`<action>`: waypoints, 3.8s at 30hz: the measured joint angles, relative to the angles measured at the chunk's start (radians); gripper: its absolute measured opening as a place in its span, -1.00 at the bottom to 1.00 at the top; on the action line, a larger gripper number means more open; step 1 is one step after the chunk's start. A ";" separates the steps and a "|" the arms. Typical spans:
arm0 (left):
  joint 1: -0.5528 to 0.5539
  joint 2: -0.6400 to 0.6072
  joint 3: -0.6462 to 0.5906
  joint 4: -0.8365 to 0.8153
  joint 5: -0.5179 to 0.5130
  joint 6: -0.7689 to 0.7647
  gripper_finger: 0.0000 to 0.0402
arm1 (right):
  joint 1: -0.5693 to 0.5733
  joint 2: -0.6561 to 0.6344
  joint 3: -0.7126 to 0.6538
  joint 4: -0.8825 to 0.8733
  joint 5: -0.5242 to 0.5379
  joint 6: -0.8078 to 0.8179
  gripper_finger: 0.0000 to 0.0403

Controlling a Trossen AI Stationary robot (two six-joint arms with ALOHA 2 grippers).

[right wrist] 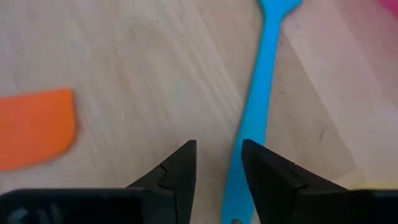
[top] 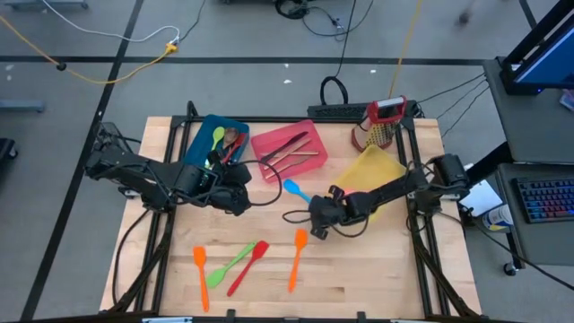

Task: Pick & Place Kitchen Items
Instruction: Put the blue spatula into the yellow bin

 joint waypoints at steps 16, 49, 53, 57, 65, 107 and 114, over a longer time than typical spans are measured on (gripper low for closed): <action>-0.001 0.000 0.000 -0.004 0.000 0.013 -0.32 | -0.108 0.011 0.030 -0.119 -0.211 0.023 -0.53; -0.001 0.000 0.000 0.000 0.001 0.013 -0.32 | -0.237 -0.009 0.172 -0.294 -0.238 -0.425 -0.21; -0.001 0.000 0.000 0.000 0.001 0.018 -0.32 | -0.240 -0.018 0.268 -0.438 -0.234 -0.476 -0.21; -0.001 0.000 0.000 0.000 0.001 0.029 -0.32 | -0.234 -0.016 0.306 -0.485 -0.266 -0.491 -0.21; -0.001 0.000 0.000 0.000 0.001 0.027 -0.32 | -0.233 0.057 0.309 -0.474 -0.321 -0.532 -0.23; -0.001 0.000 0.000 0.001 0.046 -0.024 -0.32 | -0.111 0.159 0.308 -0.570 -0.335 -0.517 -0.71; -0.001 0.000 0.000 0.001 0.047 -0.024 -0.32 | -0.111 0.125 0.307 -0.550 -0.354 -0.514 -0.72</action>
